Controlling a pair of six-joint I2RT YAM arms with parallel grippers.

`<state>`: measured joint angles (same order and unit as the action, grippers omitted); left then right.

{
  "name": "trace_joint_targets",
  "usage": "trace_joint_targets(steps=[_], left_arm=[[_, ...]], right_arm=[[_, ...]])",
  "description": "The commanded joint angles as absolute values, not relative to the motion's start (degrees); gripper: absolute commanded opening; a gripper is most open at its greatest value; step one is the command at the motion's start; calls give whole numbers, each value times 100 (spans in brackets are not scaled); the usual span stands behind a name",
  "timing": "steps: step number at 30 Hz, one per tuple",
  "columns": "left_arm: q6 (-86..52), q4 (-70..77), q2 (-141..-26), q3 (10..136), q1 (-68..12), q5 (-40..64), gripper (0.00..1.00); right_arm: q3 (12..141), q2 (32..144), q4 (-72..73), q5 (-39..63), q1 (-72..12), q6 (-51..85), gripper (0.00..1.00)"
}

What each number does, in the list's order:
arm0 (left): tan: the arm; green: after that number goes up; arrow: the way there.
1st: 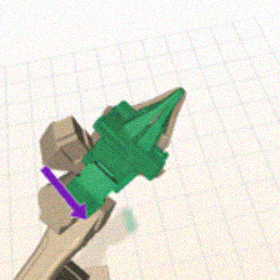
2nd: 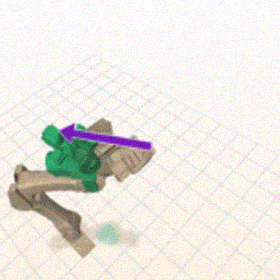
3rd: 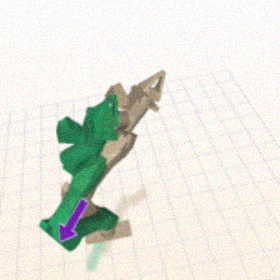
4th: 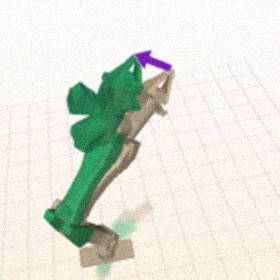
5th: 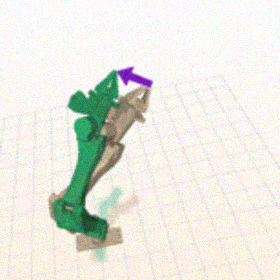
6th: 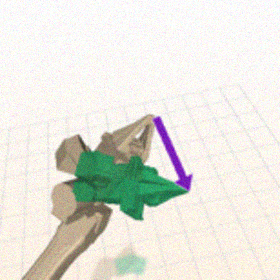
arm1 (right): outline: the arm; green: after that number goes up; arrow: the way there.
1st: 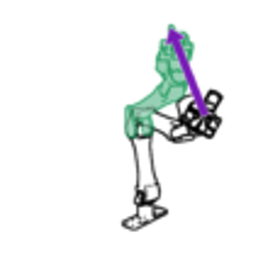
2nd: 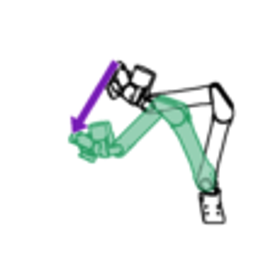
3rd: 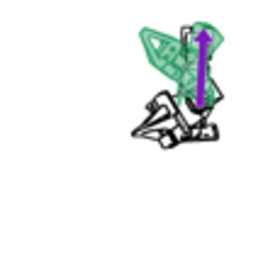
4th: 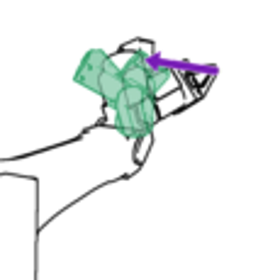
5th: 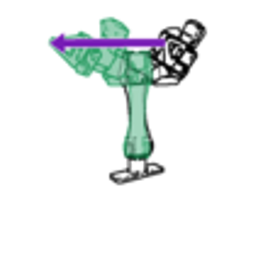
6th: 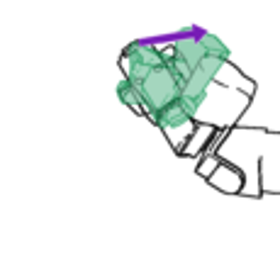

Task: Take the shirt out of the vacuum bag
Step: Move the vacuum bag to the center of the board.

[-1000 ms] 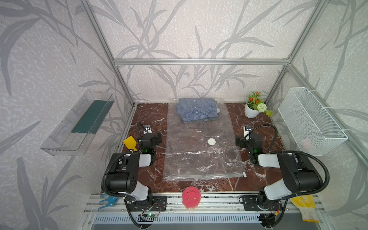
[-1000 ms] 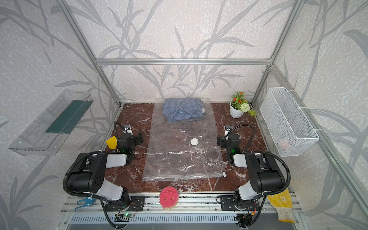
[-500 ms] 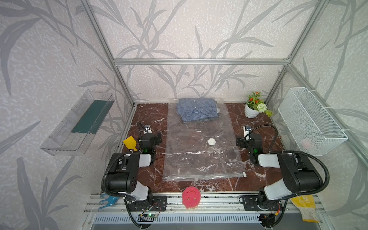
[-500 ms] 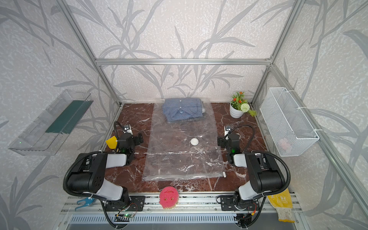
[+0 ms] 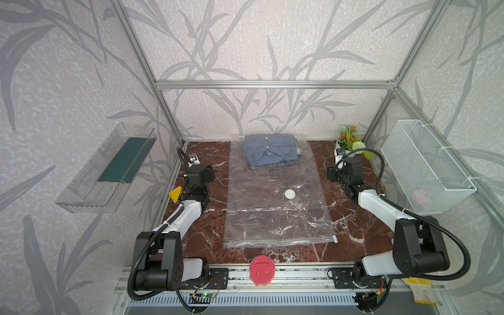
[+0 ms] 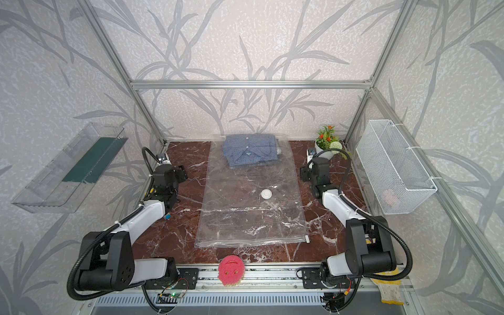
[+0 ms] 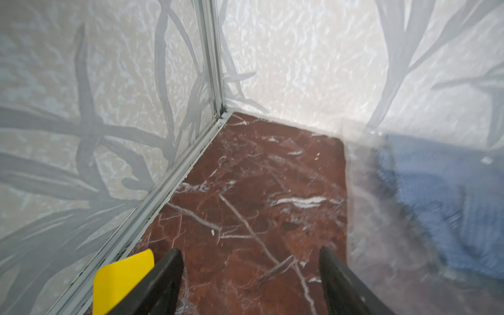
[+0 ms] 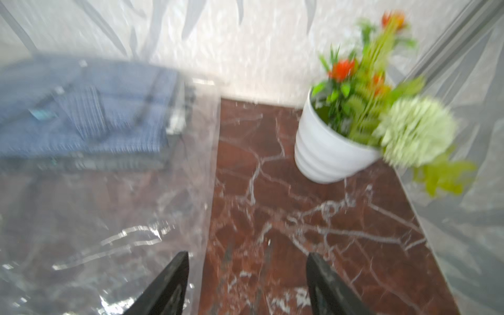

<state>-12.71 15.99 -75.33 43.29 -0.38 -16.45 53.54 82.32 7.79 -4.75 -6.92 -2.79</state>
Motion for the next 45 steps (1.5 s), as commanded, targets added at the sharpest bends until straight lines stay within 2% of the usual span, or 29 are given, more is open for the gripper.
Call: trace_joint_targets(steps=[1, 3, 7, 11, 13, 15, 17, 21, 27, 34, 37, 42, 45], left_arm=[[-2343, -261, -7883, 4996, -113, -1168, 77], [-2592, -487, -8273, 5251, -112, -282, 77], [-2852, -658, -8956, 5605, -123, 515, 76], [-2828, -927, -9648, 6155, -121, 1467, 74], [-2739, -1072, -9756, 6322, -122, 1602, 76], [-2613, -1156, -9783, 6362, -123, 1717, 83], [-2529, -1253, -9861, 6409, -123, 1786, 85], [-2481, -1290, -10152, 6496, -116, 1938, 85], [-2545, -1320, -10657, 6691, -120, 2009, 84], [-2561, -1205, -10929, 6844, -122, 2254, 84], [-2560, -1186, -11040, 6901, -123, 2306, 80], [-2506, -1178, -11178, 7007, -148, 2597, 67], [-2475, -1143, -11131, 6987, -142, 2586, 57]], right_arm=[[6001, 8511, -1277, 154, -737, 251, 69], [6073, 8819, -1325, 540, -834, 488, 69], [6359, 9457, -1491, 513, -1287, 156, 69], [6633, 10122, -1056, 1593, -1096, 376, 71], [6809, 10391, -987, 1692, -1003, 606, 73], [7001, 10607, -1036, 1548, -1004, 661, 77], [7115, 10718, -1117, 1397, -986, 740, 79], [7275, 10828, -1220, 1009, -915, 924, 82], [7880, 11516, -1521, 1530, -650, 1477, 83], [8190, 11786, -1566, 1354, -572, 1749, 83], [8408, 12013, -1643, 1487, -545, 1852, 83], [8567, 12350, -1636, 1768, -579, 1961, 80], [8526, 12417, -1509, 2037, -623, 1973, 74]])
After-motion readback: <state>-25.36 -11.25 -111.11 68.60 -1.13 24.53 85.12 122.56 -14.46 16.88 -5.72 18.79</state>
